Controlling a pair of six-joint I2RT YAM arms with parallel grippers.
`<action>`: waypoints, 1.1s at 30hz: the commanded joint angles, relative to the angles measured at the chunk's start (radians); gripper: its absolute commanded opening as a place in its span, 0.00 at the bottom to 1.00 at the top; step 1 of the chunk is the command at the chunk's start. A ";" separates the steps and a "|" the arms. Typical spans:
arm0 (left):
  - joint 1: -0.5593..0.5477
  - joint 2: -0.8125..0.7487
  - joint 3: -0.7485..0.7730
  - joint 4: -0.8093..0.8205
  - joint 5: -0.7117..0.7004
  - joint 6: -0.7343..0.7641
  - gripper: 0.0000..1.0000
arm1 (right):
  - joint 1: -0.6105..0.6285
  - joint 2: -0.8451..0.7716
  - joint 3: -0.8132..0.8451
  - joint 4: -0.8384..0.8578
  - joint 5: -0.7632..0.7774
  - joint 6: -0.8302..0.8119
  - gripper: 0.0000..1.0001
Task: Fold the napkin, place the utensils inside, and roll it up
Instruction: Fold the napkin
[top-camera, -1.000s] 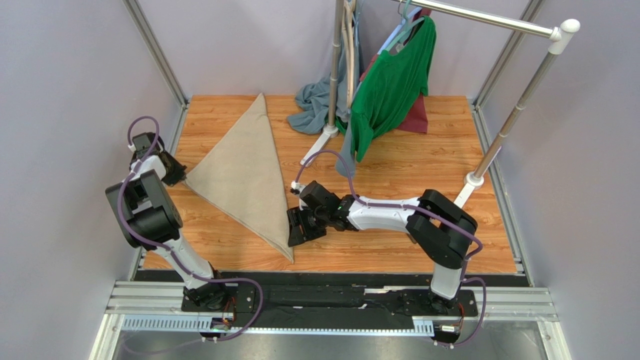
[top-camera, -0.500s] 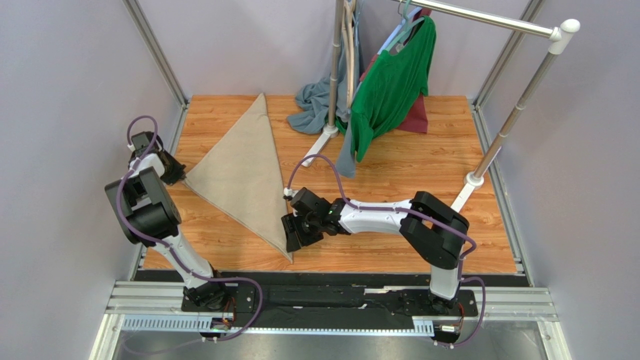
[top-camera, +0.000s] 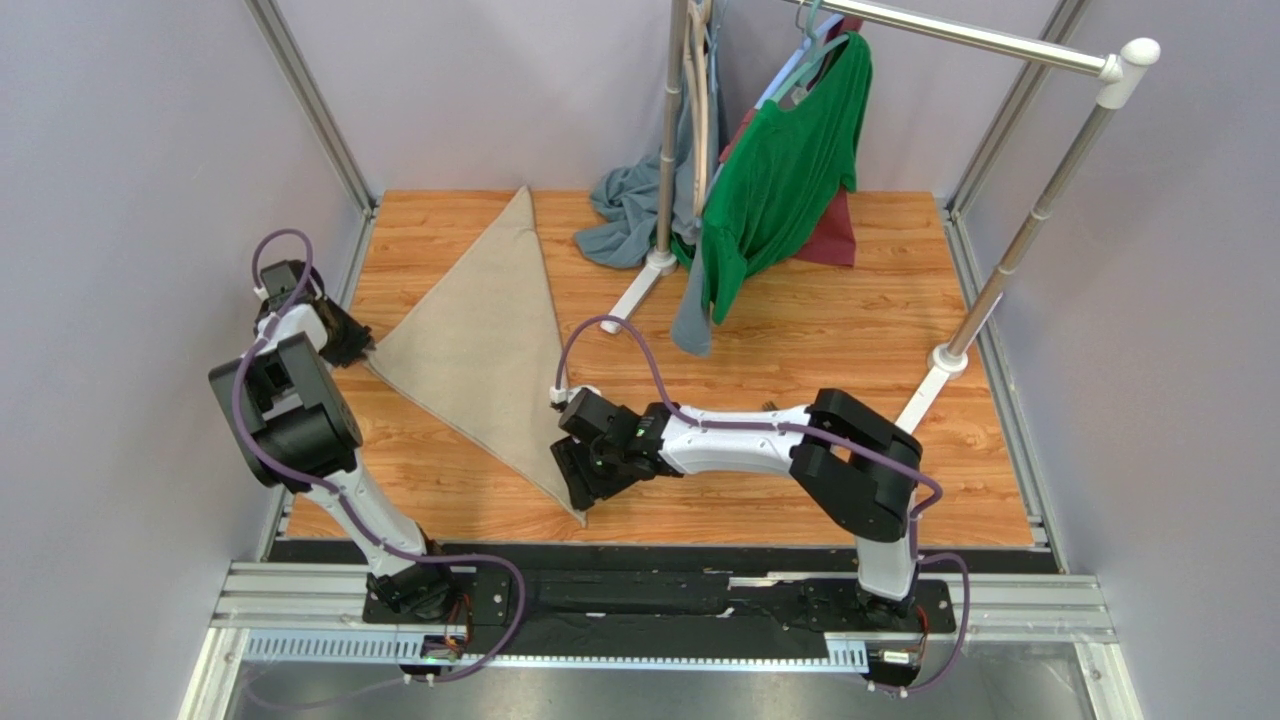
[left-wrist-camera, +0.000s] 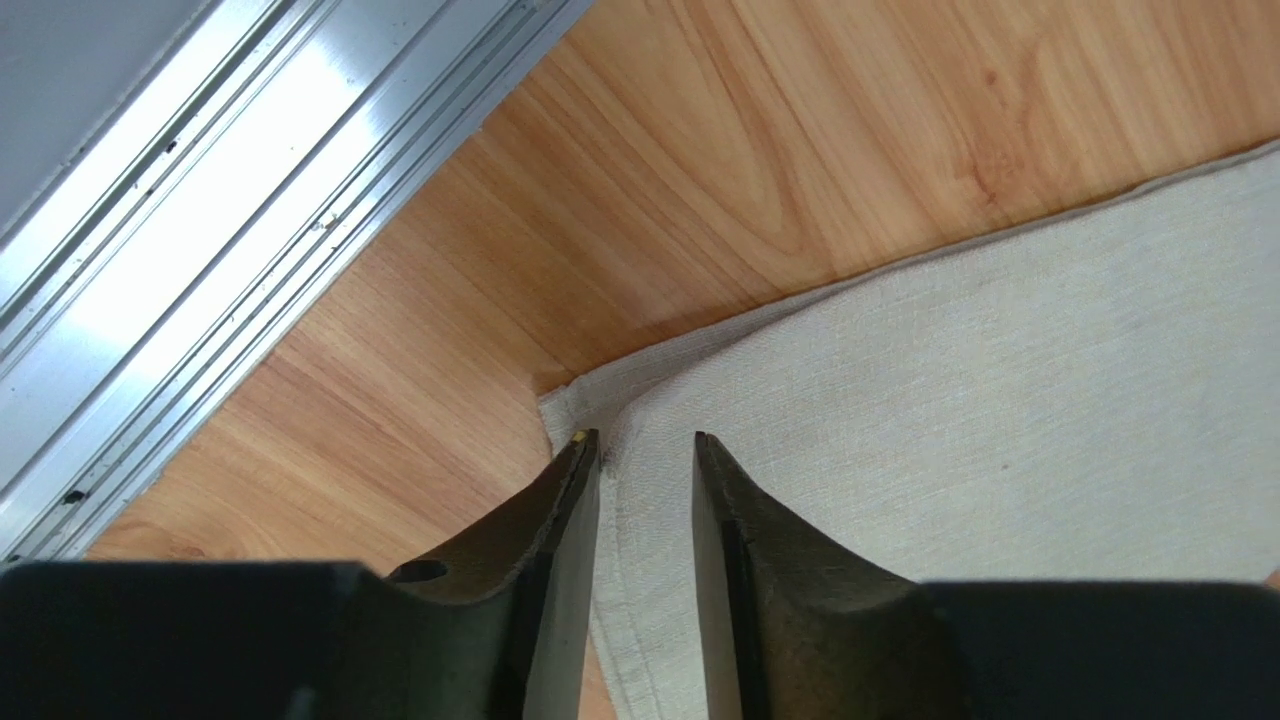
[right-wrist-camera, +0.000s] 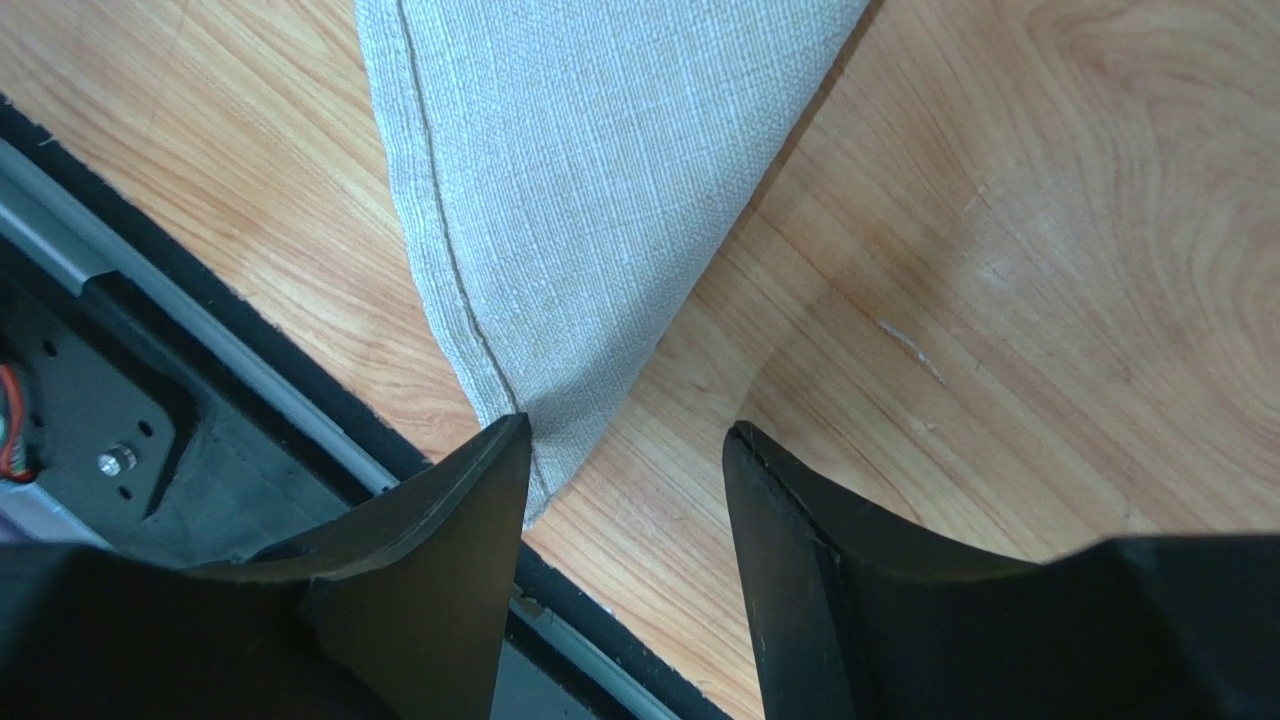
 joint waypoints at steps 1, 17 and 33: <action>0.009 -0.049 0.050 -0.008 0.025 -0.006 0.45 | 0.044 0.044 0.047 -0.116 0.144 -0.053 0.56; -0.251 -0.231 0.017 -0.045 -0.075 -0.025 0.77 | 0.130 0.083 0.057 -0.216 0.302 -0.067 0.56; -0.535 -0.500 -0.366 0.236 0.008 -0.174 0.76 | 0.068 -0.195 0.112 -0.257 0.250 -0.150 0.59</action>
